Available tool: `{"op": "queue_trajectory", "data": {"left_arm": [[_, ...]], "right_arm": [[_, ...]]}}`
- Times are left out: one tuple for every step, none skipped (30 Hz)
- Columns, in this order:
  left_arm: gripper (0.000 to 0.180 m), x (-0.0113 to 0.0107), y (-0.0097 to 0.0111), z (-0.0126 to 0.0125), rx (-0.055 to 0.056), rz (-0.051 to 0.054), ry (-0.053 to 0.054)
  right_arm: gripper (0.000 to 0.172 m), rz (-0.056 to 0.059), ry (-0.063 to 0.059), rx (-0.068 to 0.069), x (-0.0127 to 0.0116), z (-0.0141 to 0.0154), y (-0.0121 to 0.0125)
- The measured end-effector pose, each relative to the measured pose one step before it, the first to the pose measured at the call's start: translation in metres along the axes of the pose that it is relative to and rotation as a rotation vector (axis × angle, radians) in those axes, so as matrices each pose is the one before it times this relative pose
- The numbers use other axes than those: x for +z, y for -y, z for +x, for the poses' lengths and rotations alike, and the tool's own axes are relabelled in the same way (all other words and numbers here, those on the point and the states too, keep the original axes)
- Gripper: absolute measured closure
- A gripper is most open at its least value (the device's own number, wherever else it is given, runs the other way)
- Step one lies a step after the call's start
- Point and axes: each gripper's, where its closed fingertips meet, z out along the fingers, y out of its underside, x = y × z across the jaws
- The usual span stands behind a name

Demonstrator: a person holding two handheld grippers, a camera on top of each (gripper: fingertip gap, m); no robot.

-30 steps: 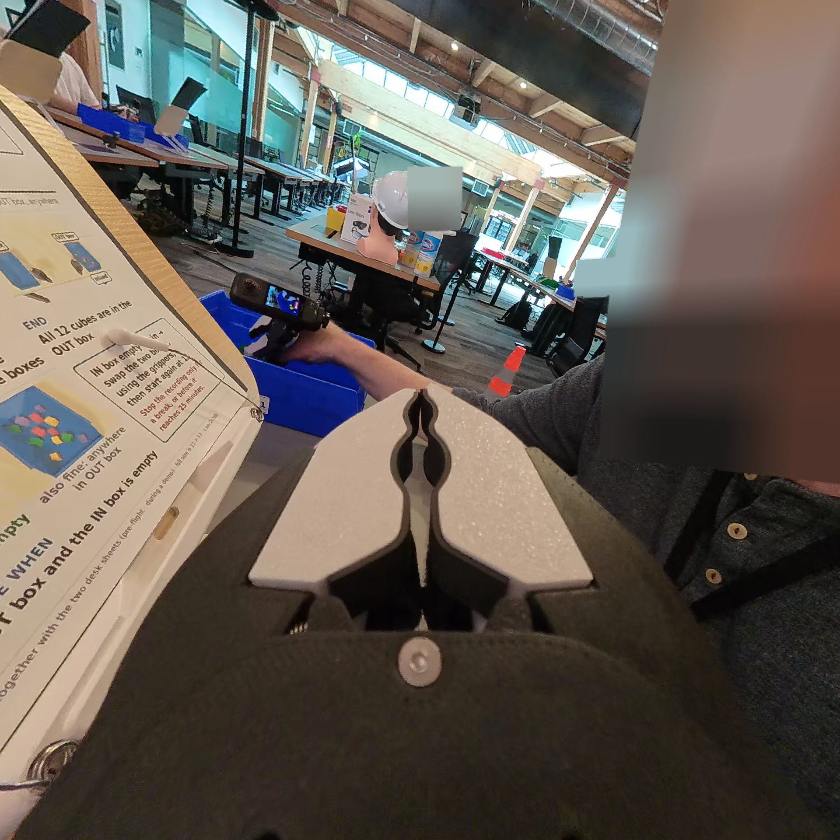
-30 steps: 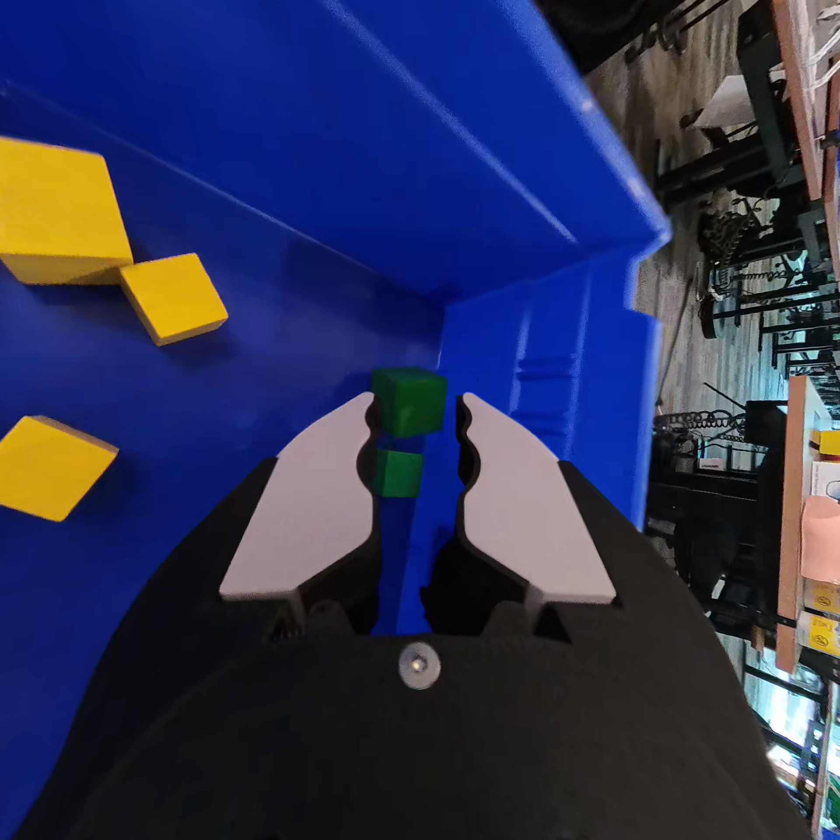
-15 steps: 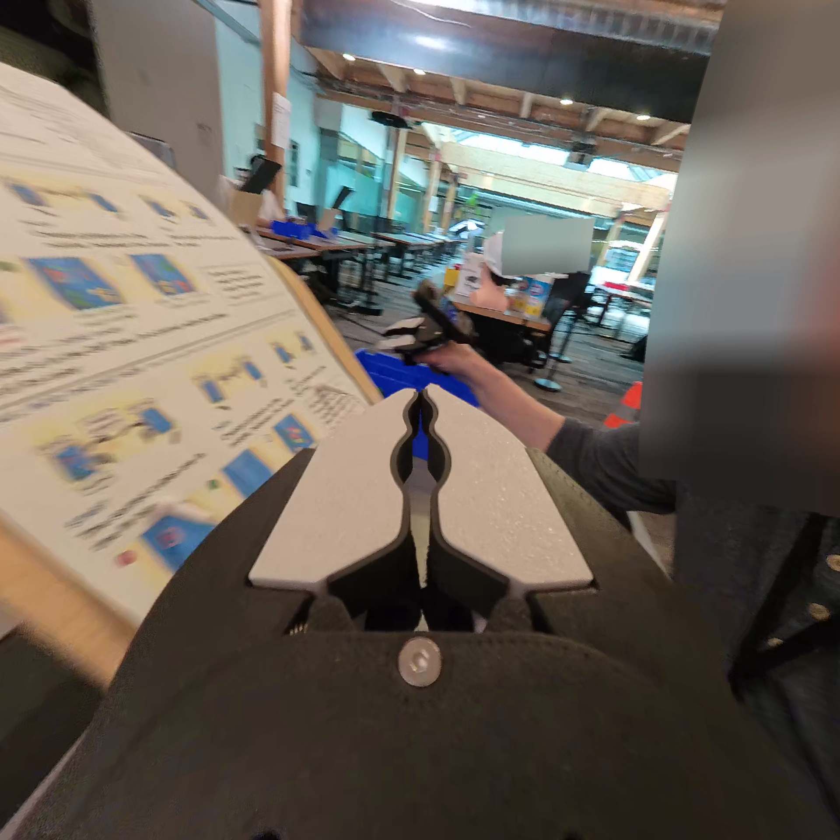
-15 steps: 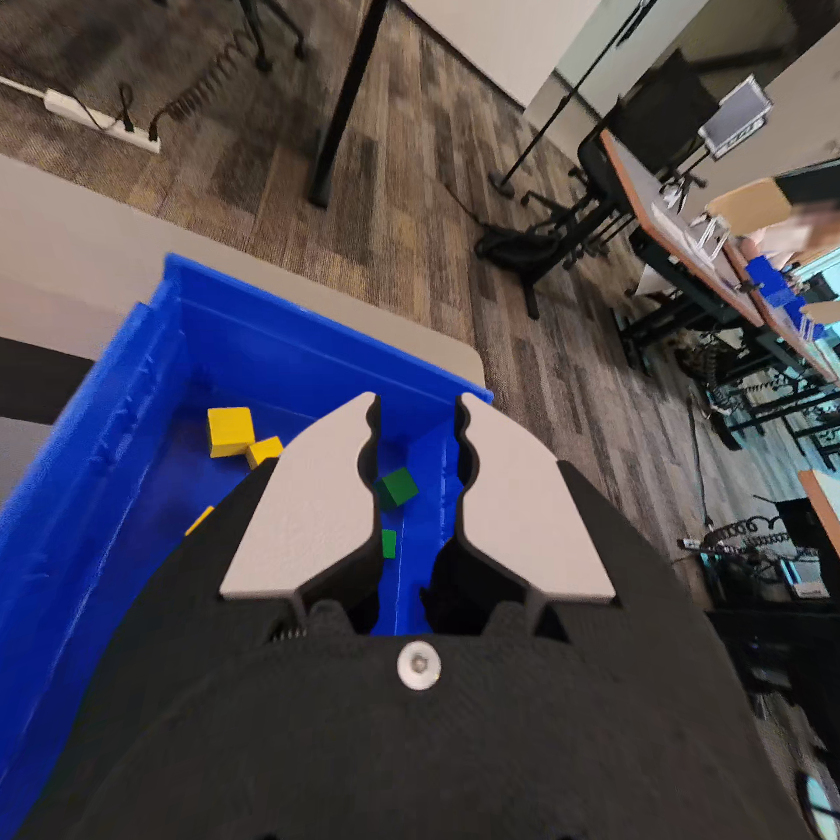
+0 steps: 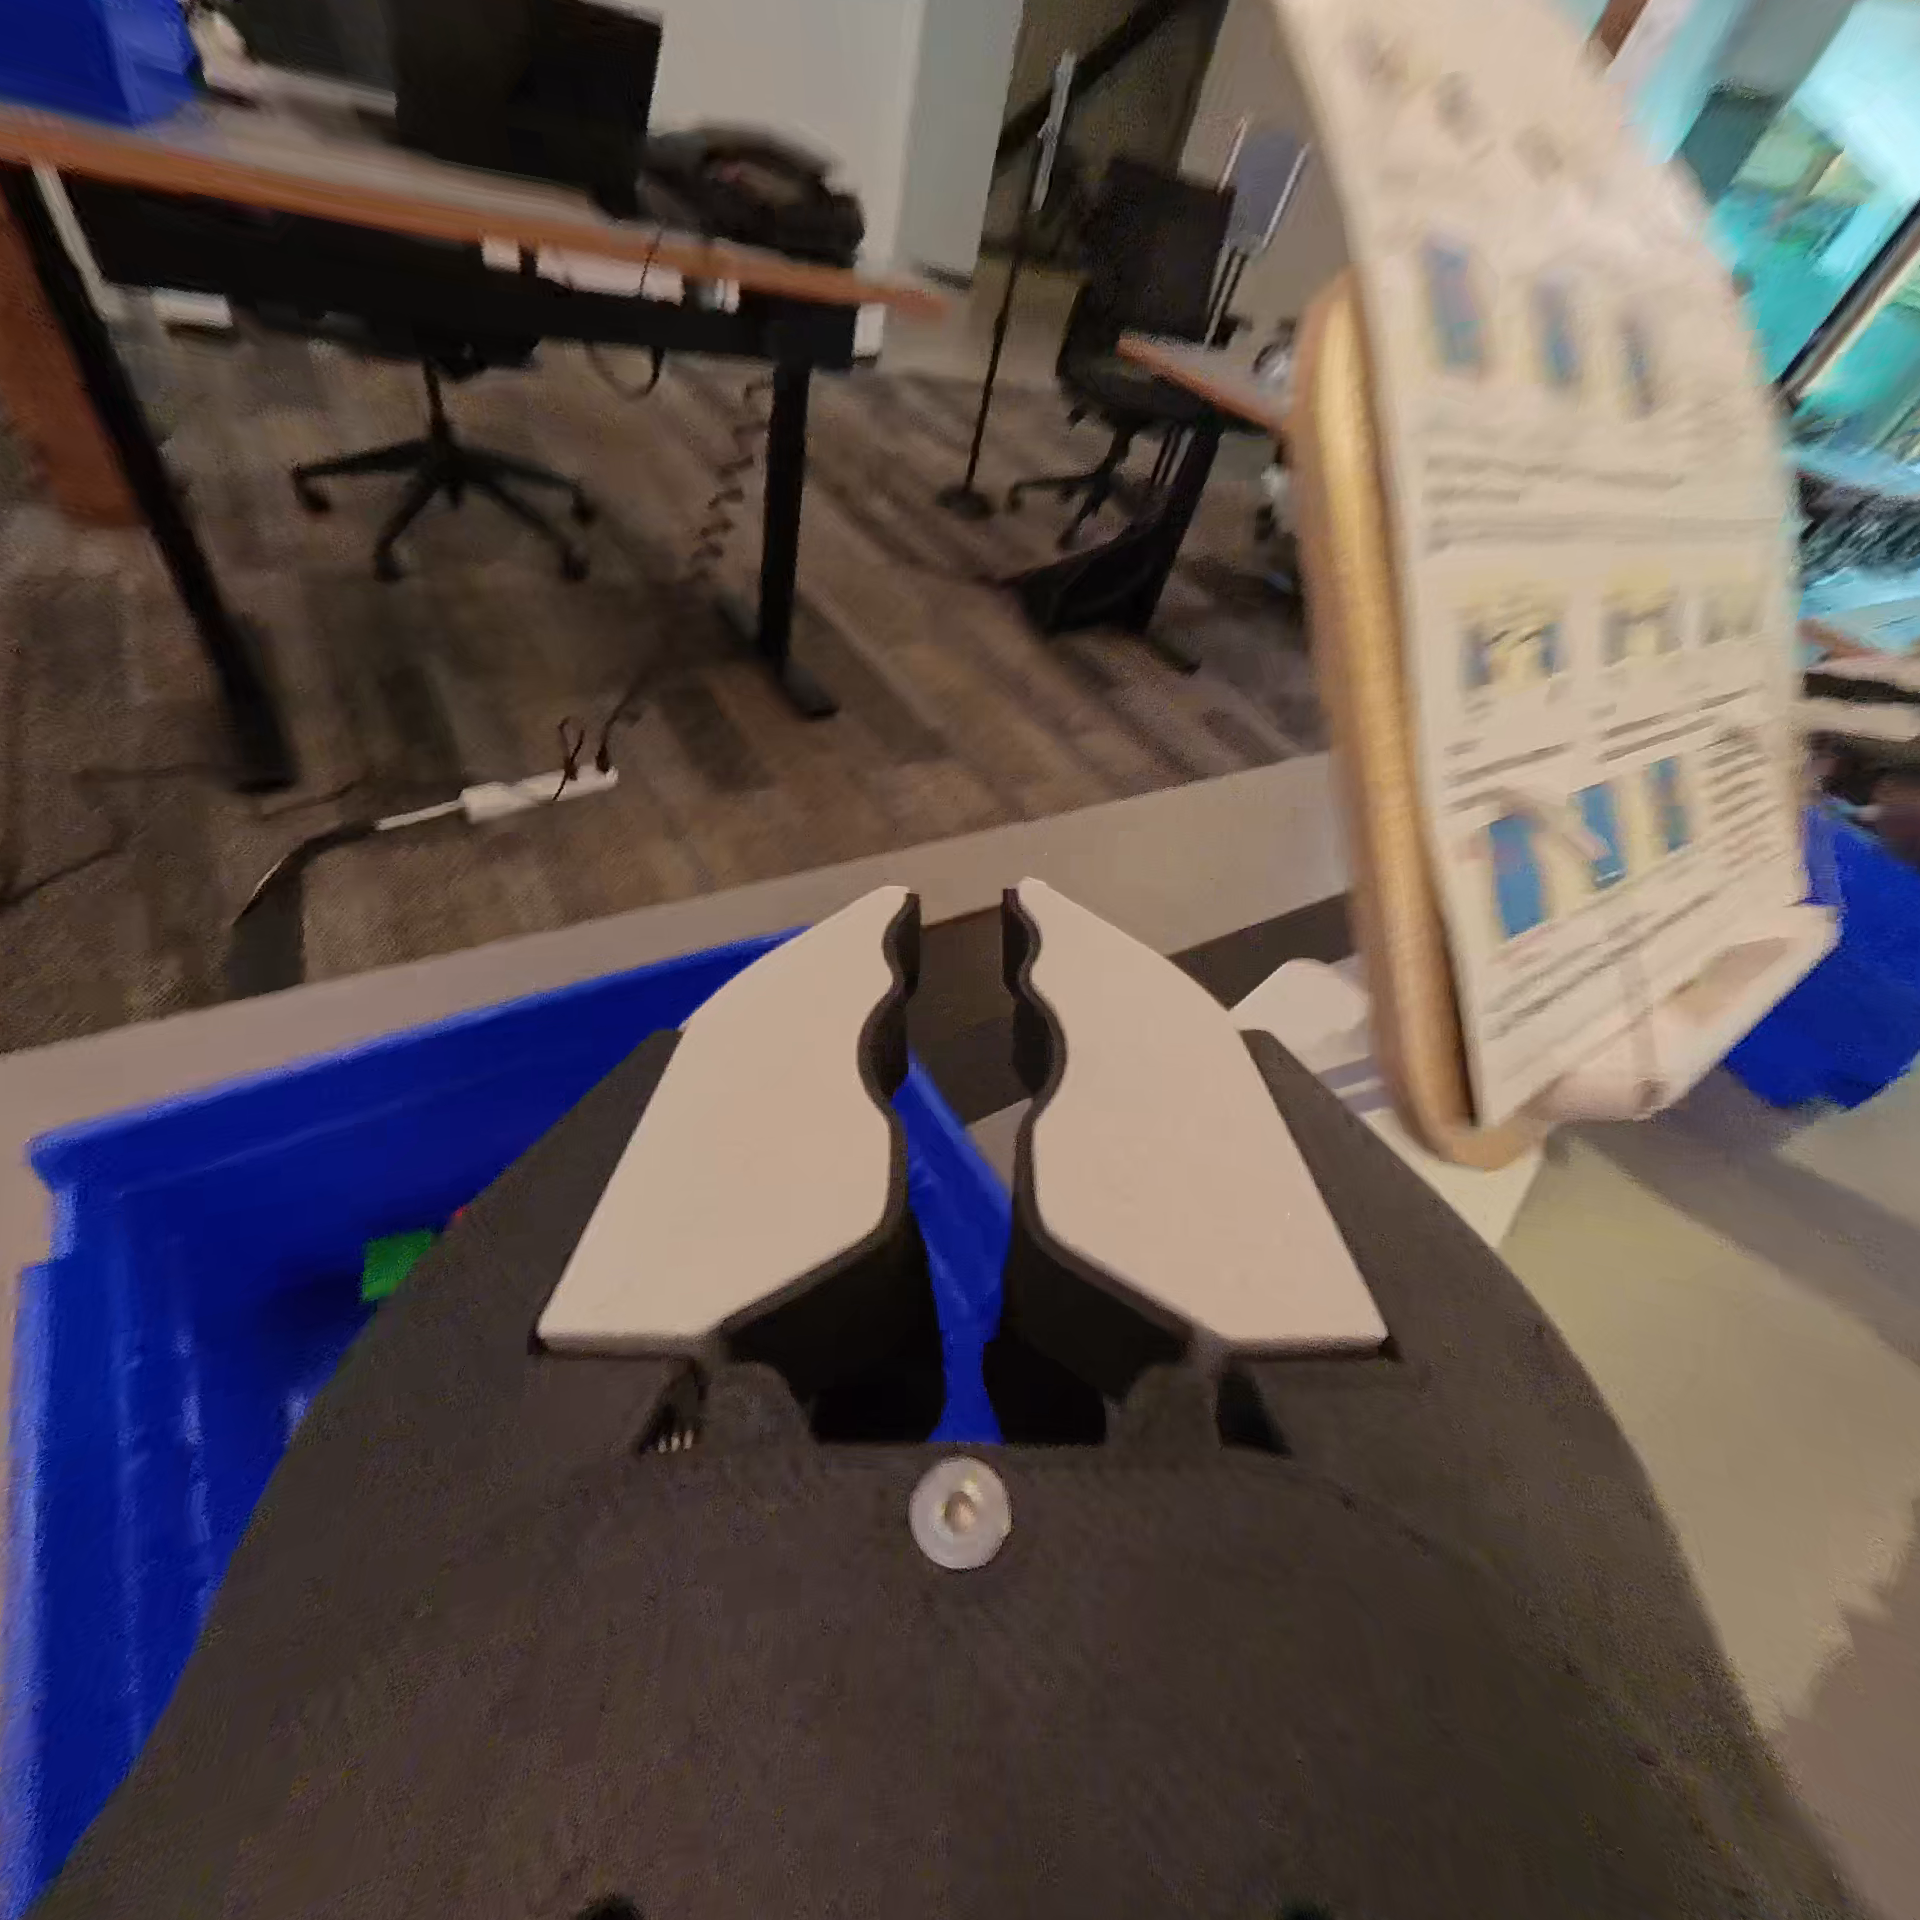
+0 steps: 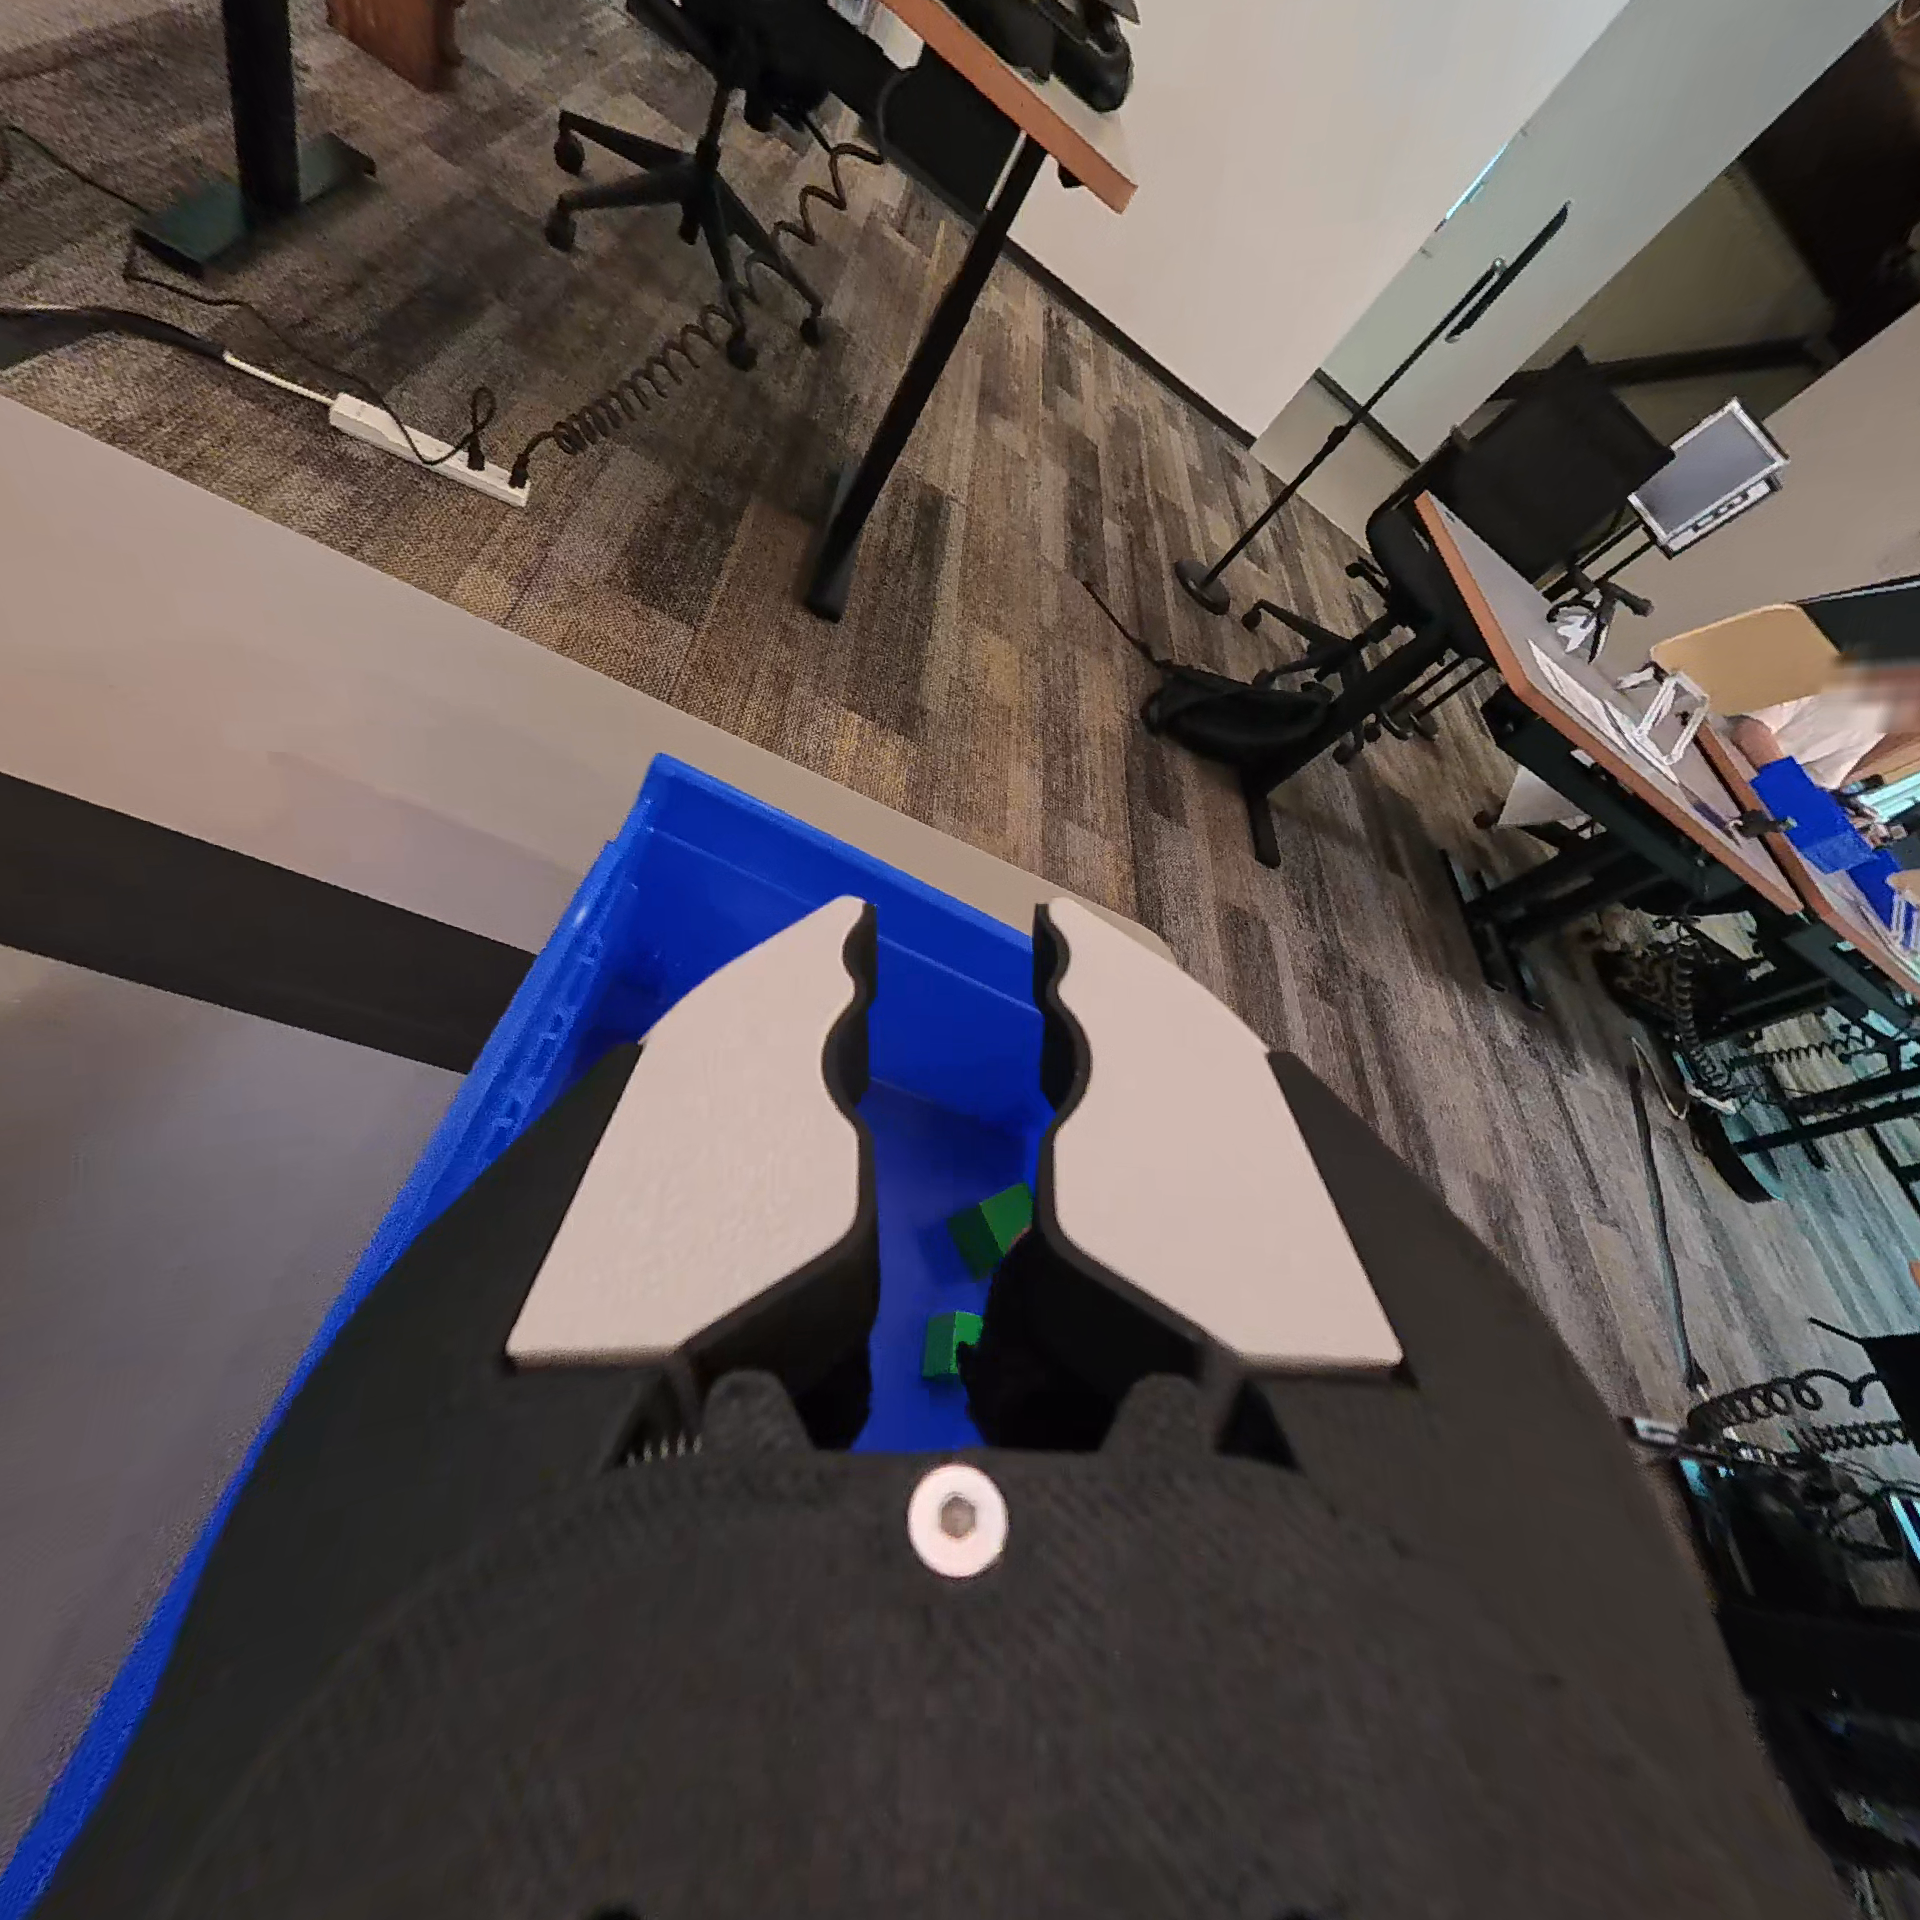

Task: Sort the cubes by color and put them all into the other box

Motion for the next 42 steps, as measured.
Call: {"op": "queue_trajectory", "data": {"left_arm": [[0.163, 0.00446, -0.01074, -0.01098, -0.0053, -0.0359, 0.0221], [0.160, 0.00543, -0.01034, -0.00958, -0.0136, -0.0336, 0.0162], [0.158, 0.00587, -0.01040, -0.01009, -0.0154, -0.0356, 0.0230], [0.158, 0.00620, -0.01059, -0.01070, -0.0103, -0.0381, 0.0301], [0.156, 0.00634, -0.01047, -0.01000, -0.0068, -0.0396, 0.0291], [0.154, 0.00618, -0.01001, -0.00919, -0.0060, -0.0406, 0.0260], [0.150, 0.00593, -0.00891, -0.01034, -0.0075, -0.0369, 0.0350], [0.150, 0.00538, -0.00745, -0.01167, -0.0085, -0.0277, 0.0446], [0.151, 0.00517, -0.00647, -0.01028, -0.0087, -0.0212, 0.0372], [0.153, 0.00503, -0.00522, -0.00794, -0.0100, -0.0164, 0.0250], [0.155, 0.00512, -0.00367, -0.00743, -0.0111, -0.0105, 0.0263], [0.155, 0.00518, -0.00316, -0.00753, -0.0027, -0.0100, 0.0317], [0.155, 0.00513, -0.00402, -0.00730, 0.0081, -0.0174, 0.0358], [0.156, 0.00519, -0.00486, -0.00794, 0.0140, -0.0279, 0.0451], [0.157, 0.00484, -0.00463, -0.00964, 0.0177, -0.0317, 0.0585], [0.158, 0.00433, -0.00435, -0.00996, 0.0195, -0.0301, 0.0611], [0.160, 0.00411, -0.00359, -0.00758, 0.0168, -0.0256, 0.0473], [0.160, 0.00381, -0.00180, -0.00466, 0.0107, -0.0159, 0.0306], [0.160, 0.00333, 0.00004, -0.00161, 0.0106, -0.0064, 0.0134], [0.160, 0.00312, 0.00040, -0.00129, 0.0106, -0.0055, 0.0133], [0.159, 0.00335, -0.00121, -0.00306, 0.0081, -0.0156, 0.0243], [0.159, 0.00354, -0.00318, -0.00238, 0.0108, -0.0286, 0.0183], [0.159, 0.00390, -0.00328, -0.00163, 0.0069, -0.0285, 0.0129], [0.159, 0.00369, -0.00198, -0.00194, -0.0014, -0.0181, 0.0159], [0.159, 0.00329, -0.00099, -0.00256, -0.0025, -0.0102, 0.0205], [0.159, 0.00328, -0.00076, -0.00286, 0.0005, -0.0088, 0.0247], [0.161, 0.00319, -0.00113, -0.00222, 0.0048, -0.0114, 0.0240], [0.161, 0.00303, -0.00137, -0.00200, 0.0040, -0.0127, 0.0250], [0.162, 0.00240, -0.00248, -0.00083, 0.0004, -0.0178, 0.0159], [0.163, 0.00078, -0.00232, 0.00084, -0.0114, -0.0176, -0.0038], [0.160, -0.00124, 0.00110, 0.00308, -0.0233, -0.0001, -0.0285], [0.156, -0.00324, 0.00484, 0.00333, -0.0259, 0.0206, -0.0392], [0.155, -0.00380, 0.00533, 0.00199, -0.0173, 0.0230, -0.0338], [0.153, -0.00306, 0.00468, 0.00025, -0.0097, 0.0166, -0.0240], [0.156, -0.00162, 0.00412, -0.00162, -0.0132, 0.0107, -0.0119], [0.158, -0.00009, 0.00192, -0.00050, -0.0105, -0.0001, -0.0178], [0.157, 0.00145, 0.00010, 0.00220, -0.0058, -0.0089, -0.0331], [0.151, 0.00252, -0.00012, 0.00328, -0.0094, -0.0098, -0.0372], [0.150, 0.00250, 0.00041, 0.00143, -0.0127, -0.0060, -0.0245], [0.153, 0.00208, -0.00016, -0.00022, -0.0020, -0.0080, -0.0099], [0.154, 0.00237, -0.00219, -0.00165, 0.0119, -0.0216, 0.0043], [0.155, 0.00199, -0.00254, -0.00324, 0.0117, -0.0274, 0.0178]], "right_arm": [[0.143, -0.0003, 0.0049, -0.0038, 0.00045, -0.00264, 0.00053], [0.143, -0.0004, 0.0019, -0.0049, 0.00052, -0.00235, 0.00043], [0.143, 0.0031, 0.0015, -0.0065, 0.00059, -0.00222, 0.00083], [0.143, 0.0023, 0.0070, -0.0073, 0.00057, -0.00301, 0.00072], [0.143, -0.0012, 0.0097, -0.0058, 0.00082, -0.00354, 0.00017], [0.143, -0.0013, 0.0059, -0.0051, 0.00071, -0.00304, 0.00022], [0.143, -0.0001, 0.0022, -0.0063, 0.00072, -0.00250, 0.00037], [0.143, 0.0004, 0.0054, -0.0071, 0.00072, -0.00297, 0.00063], [0.143, 0.0030, 0.0099, -0.0082, 0.00076, -0.00393, 0.00086], [0.143, 0.0016, 0.0074, -0.0078, 0.00089, -0.00374, 0.00088], [0.143, -0.0007, 0.0054, -0.0066, 0.00097, -0.00356, 0.00058], [0.143, 0.0011, 0.0101, -0.0085, 0.00086, -0.00458, 0.00112], [0.143, 0.0033, 0.0114, -0.0115, 0.00084, -0.00505, 0.00159], [0.143, 0.0012, 0.0064, -0.0129, 0.00065, -0.00422, 0.00128], [0.143, 0.0010, 0.0014, -0.0122, 0.00054, -0.00329, 0.00140], [0.143, 0.0037, 0.0040, -0.0125, 0.00028, -0.00343, 0.00172], [0.143, 0.0045, 0.0060, -0.0117, -0.00001, -0.00327, 0.00184], [0.143, 0.0036, 0.0043, -0.0089, -0.00016, -0.00253, 0.00167], [0.143, 0.0013, 0.0035, -0.0057, -0.00007, -0.00195, 0.00124], [0.143, 0.0021, 0.0046, -0.0058, -0.00013, -0.00181, 0.00106], [0.143, 0.0048, 0.0025, -0.0061, -0.00024, -0.00109, 0.00119], [0.143, 0.0039, -0.0013, -0.0041, -0.00034, -0.00015, 0.00083], [0.143, 0.0021, -0.0012, -0.0005, -0.00030, 0.00032, 0.00063], [0.143, 0.0033, 0.0021, 0.0013, -0.00037, -0.00006, 0.00069], [0.143, 0.0022, 0.0041, 0.0012, -0.00036, -0.00058, 0.00054], [0.143, 0.0002, 0.0014, 0.0002, -0.00017, -0.00019, 0.00035], [0.143, 0.0009, -0.0023, -0.0020, -0.00016, 0.00027, 0.00042], [0.143, 0.0026, -0.0020, -0.0023, -0.00020, 0.00020, 0.00046], [0.143, 0.0033, 0.0021, -0.0009, -0.00015, -0.00043, 0.00055], [0.143, 0.0008, 0.0049, -0.0011, 0.00025, -0.00108, 0.00009], [0.143, -0.0029, 0.0033, -0.0048, 0.00053, -0.00109, -0.00054], [0.143, -0.0027, -0.0006, -0.0080, 0.00051, -0.00052, -0.00052], [0.143, -0.0017, -0.0002, -0.0092, 0.00070, -0.00075, -0.00053], [0.143, 0.0006, 0.0008, -0.0077, 0.00060, -0.00086, -0.00019], [0.144, -0.0015, 0.0011, -0.0043, 0.00058, -0.00094, -0.00041], [0.143, -0.0039, 0.0000, -0.0015, 0.00073, -0.00049, -0.00055], [0.143, -0.0001, 0.0009, -0.0018, 0.00059, -0.00067, -0.00007], [0.144, 0.0022, 0.0022, -0.0013, 0.00041, -0.00085, 0.00030], [0.143, -0.0007, 0.0014, -0.0002, 0.00045, -0.00058, -0.00016], [0.143, -0.0025, -0.0001, -0.0015, 0.00050, -0.00038, -0.00050], [0.144, -0.0018, -0.0013, -0.0028, 0.00040, -0.00004, -0.00043], [0.144, -0.0005, -0.0009, -0.0024, 0.00007, 0.00017, -0.00034]]}}
